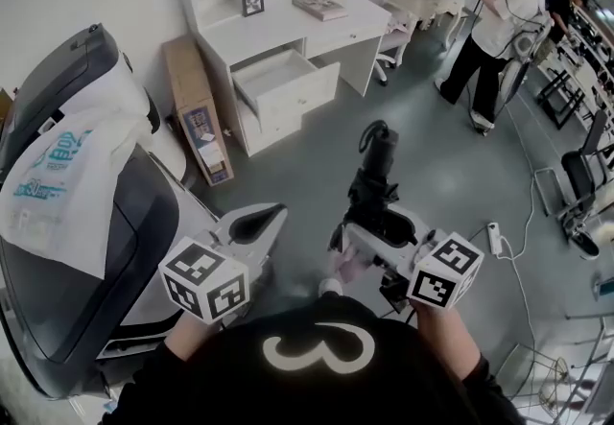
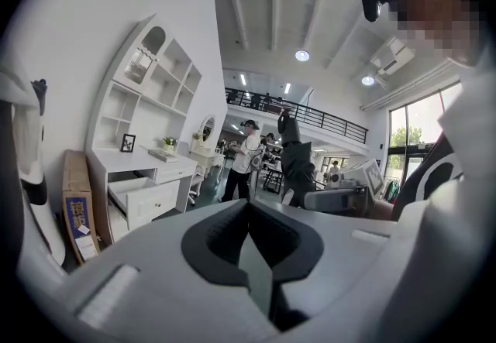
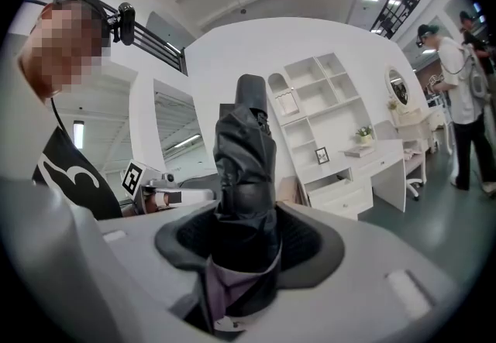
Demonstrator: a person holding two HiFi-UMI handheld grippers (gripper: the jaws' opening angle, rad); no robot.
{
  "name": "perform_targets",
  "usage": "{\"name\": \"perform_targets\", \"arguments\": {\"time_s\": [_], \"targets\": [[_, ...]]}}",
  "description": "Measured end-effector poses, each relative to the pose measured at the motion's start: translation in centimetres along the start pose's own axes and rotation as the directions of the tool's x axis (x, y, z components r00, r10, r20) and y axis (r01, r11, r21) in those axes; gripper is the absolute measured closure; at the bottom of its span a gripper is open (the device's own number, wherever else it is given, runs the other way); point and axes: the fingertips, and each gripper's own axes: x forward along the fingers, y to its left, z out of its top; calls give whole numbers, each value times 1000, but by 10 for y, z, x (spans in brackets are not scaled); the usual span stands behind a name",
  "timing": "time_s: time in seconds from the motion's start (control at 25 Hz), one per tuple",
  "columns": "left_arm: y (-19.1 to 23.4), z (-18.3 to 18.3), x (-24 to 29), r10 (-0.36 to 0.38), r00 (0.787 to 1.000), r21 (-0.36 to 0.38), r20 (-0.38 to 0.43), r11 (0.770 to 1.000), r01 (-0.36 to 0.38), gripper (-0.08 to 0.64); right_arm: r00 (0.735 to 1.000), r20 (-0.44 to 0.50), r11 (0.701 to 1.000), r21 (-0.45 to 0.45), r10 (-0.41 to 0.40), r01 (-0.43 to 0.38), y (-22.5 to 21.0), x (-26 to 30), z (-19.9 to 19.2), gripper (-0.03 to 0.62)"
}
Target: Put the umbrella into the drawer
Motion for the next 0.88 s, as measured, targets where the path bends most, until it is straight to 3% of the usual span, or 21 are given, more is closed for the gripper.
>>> {"name": "perform_targets", "arguments": {"time_s": [0.4,0.64,0.88], "targets": [[28,11,40,22,1000,10,4,1000,-22,551,1000,-4,1000,-5,5,-5,-50,23,15,380],[68,23,101,40,999,-8,-13,999,-40,551,1000,-16,999,24,26,-25,-117,54,29,380],[110,39,190,50,998,-35,-47,998,-52,551,997,-68,997,60,47,-43,-211,87,49,379]]}}
